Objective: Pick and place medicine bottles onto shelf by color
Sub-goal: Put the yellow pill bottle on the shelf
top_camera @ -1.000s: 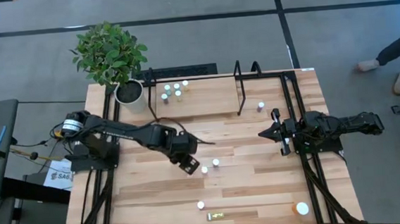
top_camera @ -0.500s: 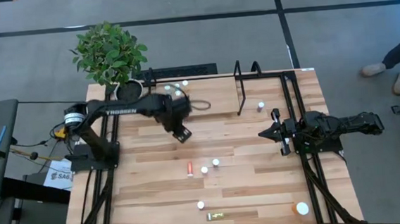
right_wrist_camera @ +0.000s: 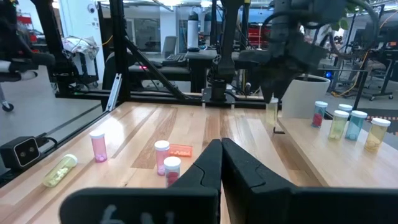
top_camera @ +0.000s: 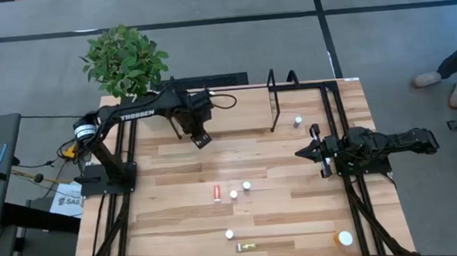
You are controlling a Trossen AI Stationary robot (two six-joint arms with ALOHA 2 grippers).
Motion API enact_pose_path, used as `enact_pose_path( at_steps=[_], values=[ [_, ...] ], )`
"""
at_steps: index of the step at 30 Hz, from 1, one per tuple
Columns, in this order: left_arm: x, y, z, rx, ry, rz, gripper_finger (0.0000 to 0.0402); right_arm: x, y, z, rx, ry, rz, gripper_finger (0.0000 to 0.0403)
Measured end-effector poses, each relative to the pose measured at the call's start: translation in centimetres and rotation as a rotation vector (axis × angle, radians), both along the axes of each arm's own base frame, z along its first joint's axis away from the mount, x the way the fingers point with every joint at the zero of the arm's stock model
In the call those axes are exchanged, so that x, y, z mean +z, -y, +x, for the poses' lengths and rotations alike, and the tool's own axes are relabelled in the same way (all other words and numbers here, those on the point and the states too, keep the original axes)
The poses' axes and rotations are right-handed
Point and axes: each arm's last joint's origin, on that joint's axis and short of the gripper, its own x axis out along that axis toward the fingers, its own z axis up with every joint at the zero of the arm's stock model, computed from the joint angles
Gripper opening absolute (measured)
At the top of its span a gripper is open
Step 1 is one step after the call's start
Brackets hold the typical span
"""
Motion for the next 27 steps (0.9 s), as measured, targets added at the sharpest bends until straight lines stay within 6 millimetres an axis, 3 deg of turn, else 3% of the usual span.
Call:
enact_pose_path(
  at_steps=[11, 27],
  values=[
    [1.0, -2.6, 3.5, -0.172, -0.188, 0.055, 0.0105, 0.0, 0.0, 0.0, 0.000, 0.000, 0.000, 0.0026],
    [0.1, -5.2, 3.1, -0.206, -0.196, 0.111, 0.0105, 0.0, 0.0, 0.0, 0.000, 0.000, 0.000, 0.0026]
  ],
)
